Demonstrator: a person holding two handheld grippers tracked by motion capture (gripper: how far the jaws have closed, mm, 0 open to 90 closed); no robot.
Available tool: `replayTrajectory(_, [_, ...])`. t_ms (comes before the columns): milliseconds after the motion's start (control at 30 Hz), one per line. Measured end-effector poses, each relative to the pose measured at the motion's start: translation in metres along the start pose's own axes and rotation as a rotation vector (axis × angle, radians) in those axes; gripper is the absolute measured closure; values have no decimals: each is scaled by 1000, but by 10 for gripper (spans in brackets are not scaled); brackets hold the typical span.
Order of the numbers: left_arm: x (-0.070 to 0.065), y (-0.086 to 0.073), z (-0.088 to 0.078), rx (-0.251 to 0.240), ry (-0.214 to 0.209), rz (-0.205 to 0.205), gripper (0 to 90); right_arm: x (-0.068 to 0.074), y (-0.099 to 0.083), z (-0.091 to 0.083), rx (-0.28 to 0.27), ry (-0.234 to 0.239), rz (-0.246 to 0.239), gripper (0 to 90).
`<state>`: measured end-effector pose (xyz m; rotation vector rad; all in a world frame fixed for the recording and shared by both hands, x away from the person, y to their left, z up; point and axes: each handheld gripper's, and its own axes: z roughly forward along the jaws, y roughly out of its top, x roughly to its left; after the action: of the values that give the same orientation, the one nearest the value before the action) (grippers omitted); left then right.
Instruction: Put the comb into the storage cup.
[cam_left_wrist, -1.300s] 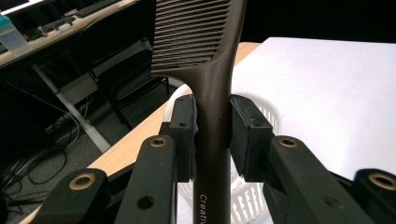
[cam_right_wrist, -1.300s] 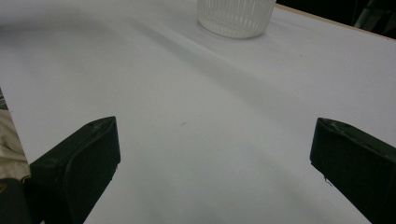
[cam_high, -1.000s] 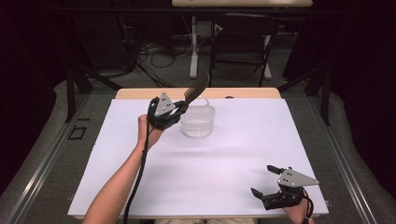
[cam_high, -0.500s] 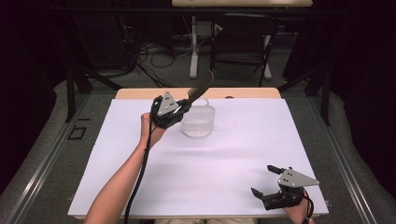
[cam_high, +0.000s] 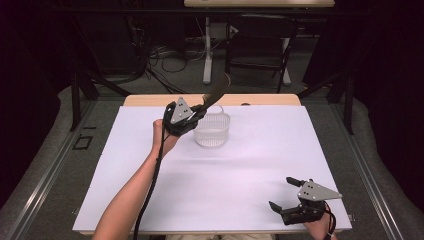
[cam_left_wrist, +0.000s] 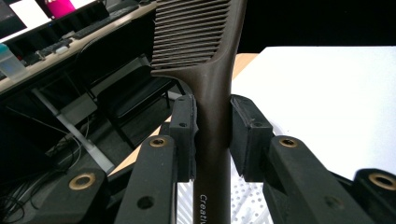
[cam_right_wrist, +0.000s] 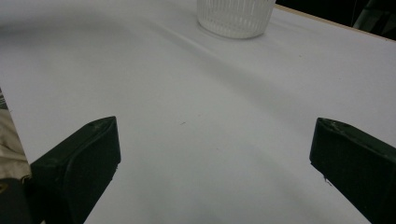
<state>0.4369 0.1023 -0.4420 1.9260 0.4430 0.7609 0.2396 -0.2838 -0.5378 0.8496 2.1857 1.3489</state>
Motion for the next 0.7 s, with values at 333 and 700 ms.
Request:
replayTrajectory(333, [1, -1, 5, -6, 1, 10, 723, 0, 0, 0, 6, 2, 2, 15])
replayTrajectory(700, [1, 1, 12, -26, -7, 14, 723, 0, 0, 0, 3, 1, 2, 15])
